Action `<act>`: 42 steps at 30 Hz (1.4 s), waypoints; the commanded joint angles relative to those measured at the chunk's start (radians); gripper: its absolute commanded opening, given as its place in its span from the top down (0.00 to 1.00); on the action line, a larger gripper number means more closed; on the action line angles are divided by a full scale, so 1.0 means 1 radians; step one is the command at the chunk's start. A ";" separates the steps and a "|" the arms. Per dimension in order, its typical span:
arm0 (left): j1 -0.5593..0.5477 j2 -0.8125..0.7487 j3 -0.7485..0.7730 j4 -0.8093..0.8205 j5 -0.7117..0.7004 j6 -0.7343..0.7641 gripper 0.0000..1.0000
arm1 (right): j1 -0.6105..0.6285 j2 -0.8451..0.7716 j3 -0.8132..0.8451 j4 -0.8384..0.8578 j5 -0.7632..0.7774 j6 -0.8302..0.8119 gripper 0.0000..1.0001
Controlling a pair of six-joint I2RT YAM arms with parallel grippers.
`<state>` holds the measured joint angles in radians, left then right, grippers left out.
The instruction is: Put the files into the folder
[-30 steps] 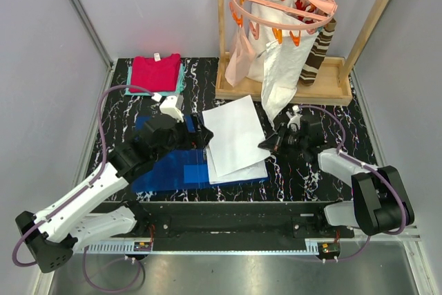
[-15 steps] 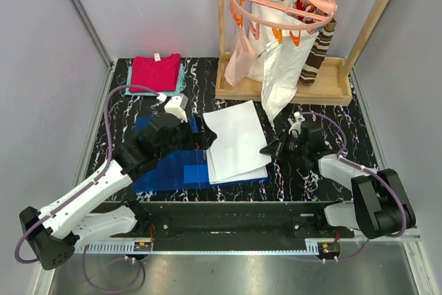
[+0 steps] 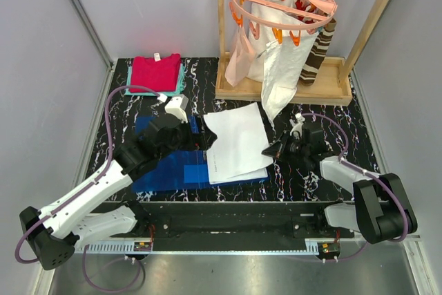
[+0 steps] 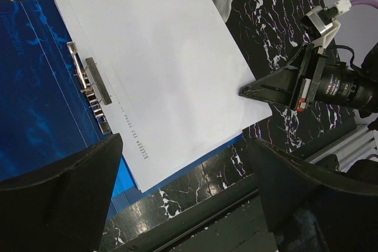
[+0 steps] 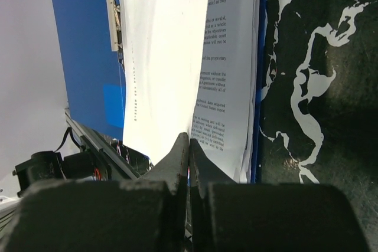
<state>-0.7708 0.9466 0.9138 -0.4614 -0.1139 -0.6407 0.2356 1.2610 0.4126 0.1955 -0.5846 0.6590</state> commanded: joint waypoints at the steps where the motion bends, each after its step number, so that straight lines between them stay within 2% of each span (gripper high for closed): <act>1: 0.004 -0.002 -0.001 0.052 0.020 -0.002 0.08 | -0.007 -0.014 0.000 0.005 0.005 -0.032 1.00; 6: 0.005 0.000 -0.003 0.055 0.023 -0.002 0.08 | -0.007 0.035 0.002 0.047 -0.075 -0.021 1.00; 12: 0.005 0.006 -0.004 0.061 0.033 -0.005 0.08 | -0.007 0.107 -0.049 0.211 -0.127 0.079 1.00; 31: 0.005 0.017 -0.013 0.083 0.060 -0.014 0.08 | 0.004 0.072 -0.120 0.297 0.020 0.286 1.00; 42: 0.007 -0.011 -0.032 0.078 0.053 -0.013 0.08 | 0.074 0.107 -0.126 0.348 0.069 0.337 1.00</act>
<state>-0.7689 0.9627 0.8875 -0.4267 -0.0738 -0.6525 0.2779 1.3582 0.2909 0.4828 -0.5625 0.9657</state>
